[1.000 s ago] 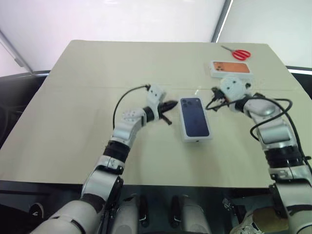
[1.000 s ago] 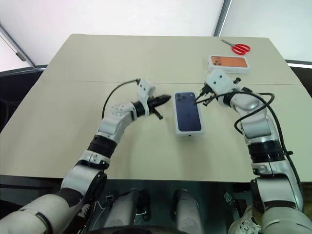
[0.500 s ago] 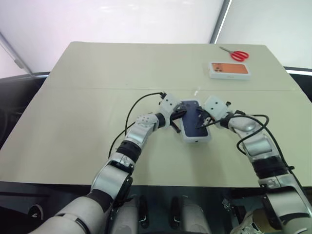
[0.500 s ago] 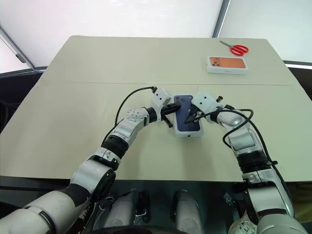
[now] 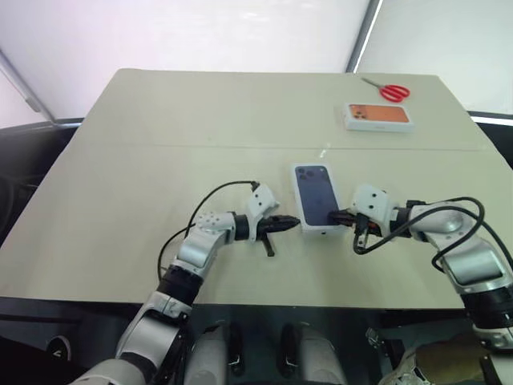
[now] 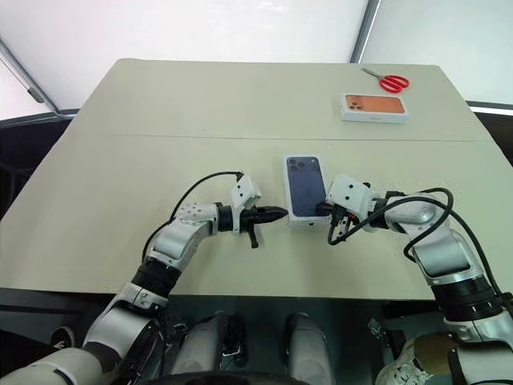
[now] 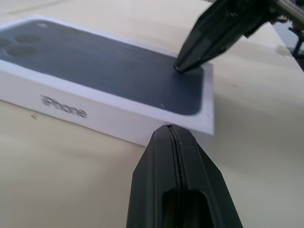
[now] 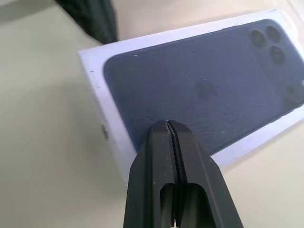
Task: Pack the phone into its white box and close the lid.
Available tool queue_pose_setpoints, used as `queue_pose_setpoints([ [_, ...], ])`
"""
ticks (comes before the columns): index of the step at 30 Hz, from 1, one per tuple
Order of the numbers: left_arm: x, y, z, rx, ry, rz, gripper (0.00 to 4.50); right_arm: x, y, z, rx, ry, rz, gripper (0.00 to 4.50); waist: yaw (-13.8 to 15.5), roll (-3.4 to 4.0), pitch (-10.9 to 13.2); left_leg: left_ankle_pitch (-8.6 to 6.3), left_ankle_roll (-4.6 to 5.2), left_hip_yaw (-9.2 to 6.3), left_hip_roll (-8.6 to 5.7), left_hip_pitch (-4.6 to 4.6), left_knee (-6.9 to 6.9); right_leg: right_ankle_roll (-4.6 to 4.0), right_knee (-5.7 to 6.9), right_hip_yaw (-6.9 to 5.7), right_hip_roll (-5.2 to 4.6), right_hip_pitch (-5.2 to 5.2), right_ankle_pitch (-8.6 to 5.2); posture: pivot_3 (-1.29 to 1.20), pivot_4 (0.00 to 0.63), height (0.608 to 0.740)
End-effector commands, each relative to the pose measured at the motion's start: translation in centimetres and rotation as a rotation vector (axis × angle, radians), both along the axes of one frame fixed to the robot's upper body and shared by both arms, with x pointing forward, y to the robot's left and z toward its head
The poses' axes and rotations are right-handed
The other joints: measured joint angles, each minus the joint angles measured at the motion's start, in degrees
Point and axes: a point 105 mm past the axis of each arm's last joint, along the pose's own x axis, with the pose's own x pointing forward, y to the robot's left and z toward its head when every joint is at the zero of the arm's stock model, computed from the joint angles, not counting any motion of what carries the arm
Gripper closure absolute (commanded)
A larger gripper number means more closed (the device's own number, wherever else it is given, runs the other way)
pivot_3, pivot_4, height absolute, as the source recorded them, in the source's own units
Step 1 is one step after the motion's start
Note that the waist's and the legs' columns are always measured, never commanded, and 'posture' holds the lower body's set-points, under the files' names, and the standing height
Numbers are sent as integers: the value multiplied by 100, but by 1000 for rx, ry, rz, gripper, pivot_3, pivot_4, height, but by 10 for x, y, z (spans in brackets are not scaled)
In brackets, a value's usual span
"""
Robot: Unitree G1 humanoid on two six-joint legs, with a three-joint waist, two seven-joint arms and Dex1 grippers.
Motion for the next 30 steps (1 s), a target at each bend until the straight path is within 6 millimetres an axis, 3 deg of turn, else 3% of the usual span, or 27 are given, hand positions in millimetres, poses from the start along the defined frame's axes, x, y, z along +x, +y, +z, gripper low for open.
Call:
queue_pose_setpoints([
  [1, 5, 7, 20, -35, -41, 31, 4251, 3, 1, 4, 64, 35, -23, 4490, 0, -1, 0, 2, -3, 0, 0, 0, 0, 0, 0, 0, -1, 0, 0, 0, 150, 738],
  [4, 14, 24, 32, -45, -57, 82, 3257, 8, 1, 17, 181, 63, -60, 3671, -7, 3, 3, 14, -23, 1, 0, -2, 0, -1, 0, 0, -2, -3, 1, 0, 150, 738],
  [10, 26, 89, 58, -1, -117, 189, 109, 16, -8, 44, 263, -27, -75, 580, -9, 4, 5, 16, -25, 3, -1, -10, -2, -1, 3, -1, -2, -12, 2, 0, 150, 738],
  [11, 28, 99, 59, 18, -129, 207, 0, 17, -12, 48, 281, -36, -84, 47, -4, 5, 6, 16, -26, 3, -1, -9, -2, -1, 3, -1, -1, -11, 2, 0, 150, 738],
  [16, 21, 152, 65, 59, -116, 262, 0, 15, -28, 70, 310, -107, -61, 47, 8, 4, 7, 15, -24, 5, -6, -11, -1, -1, 1, -2, -5, -10, 2, 0, 150, 738],
  [20, 10, 178, 62, 91, -98, 293, 0, 9, -39, 74, 305, -166, -38, 47, -2, 6, 8, 15, -26, 6, -5, -10, -4, 0, 0, -1, -3, -11, 1, 0, 150, 738],
  [25, -7, 216, 65, 100, -111, 407, 0, -1, -70, 60, 277, -129, -104, 47, -5, 7, 9, 13, -29, 5, -4, -10, -5, -1, -1, 0, -6, -12, 1, 0, 150, 738],
  [30, -16, 242, 69, 115, -141, 510, 0, -3, -86, 49, 215, -126, -135, 47, -8, 10, 10, 5, -45, 5, -4, -8, -7, -3, -1, 1, -10, -13, 0, 0, 150, 738],
])
